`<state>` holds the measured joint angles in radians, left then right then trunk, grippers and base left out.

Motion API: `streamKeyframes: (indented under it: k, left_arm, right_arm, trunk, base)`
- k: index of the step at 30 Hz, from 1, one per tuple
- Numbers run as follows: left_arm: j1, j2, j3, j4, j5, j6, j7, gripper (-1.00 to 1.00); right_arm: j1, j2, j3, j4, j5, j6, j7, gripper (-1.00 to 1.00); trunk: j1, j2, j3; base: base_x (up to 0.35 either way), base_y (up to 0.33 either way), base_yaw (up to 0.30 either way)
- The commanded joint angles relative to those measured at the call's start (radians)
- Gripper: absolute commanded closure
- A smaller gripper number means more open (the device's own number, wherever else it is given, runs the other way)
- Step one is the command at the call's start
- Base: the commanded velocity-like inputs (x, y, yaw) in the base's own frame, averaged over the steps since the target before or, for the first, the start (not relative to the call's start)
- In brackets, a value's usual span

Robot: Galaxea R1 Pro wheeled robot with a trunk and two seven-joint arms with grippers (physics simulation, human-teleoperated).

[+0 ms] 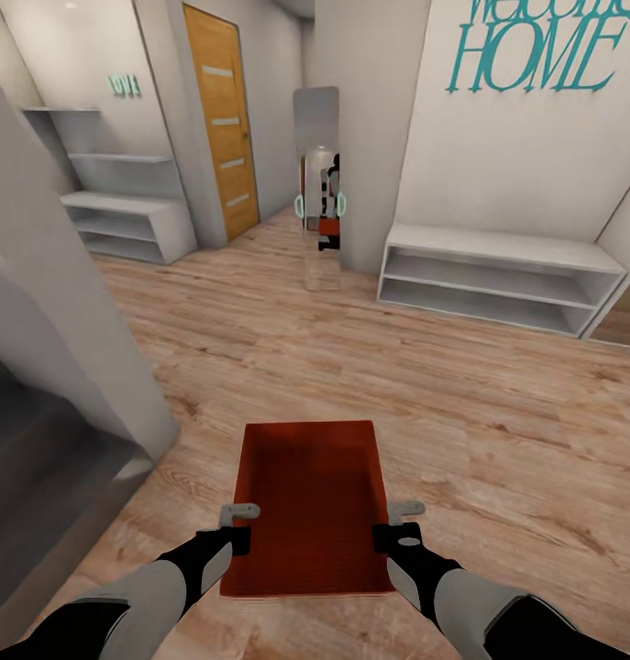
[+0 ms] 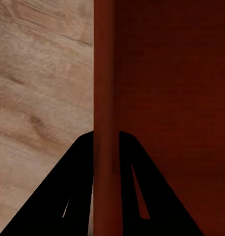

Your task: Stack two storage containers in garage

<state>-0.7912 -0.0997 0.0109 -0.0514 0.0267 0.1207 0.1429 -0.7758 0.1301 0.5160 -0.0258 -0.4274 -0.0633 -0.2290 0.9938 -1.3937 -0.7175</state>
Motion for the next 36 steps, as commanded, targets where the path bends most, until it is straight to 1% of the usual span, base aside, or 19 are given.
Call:
streamKeyframes:
  k: [1, 36]
  left_arm:
    - [0.0, 0.024, -0.02, -0.005, -0.01, -0.016, 0.009, 1.0]
    - [0.0, 0.024, -0.02, -0.005, -0.01, -0.016, 0.009, 1.0]
  right_arm:
    - [0.0, 0.0, -0.001, 0.017, -0.022, -0.004, -0.003, 1.0]
    - [0.0, 0.0, -0.001, 0.017, -0.022, -0.003, -0.003, 1.0]
  trunk:
    - [0.001, 0.0, -0.001]
    - [0.001, 0.0, -0.001]
  base:
    - [0.322, 0.0, 0.0]
    - [0.323, 0.0, 0.0]
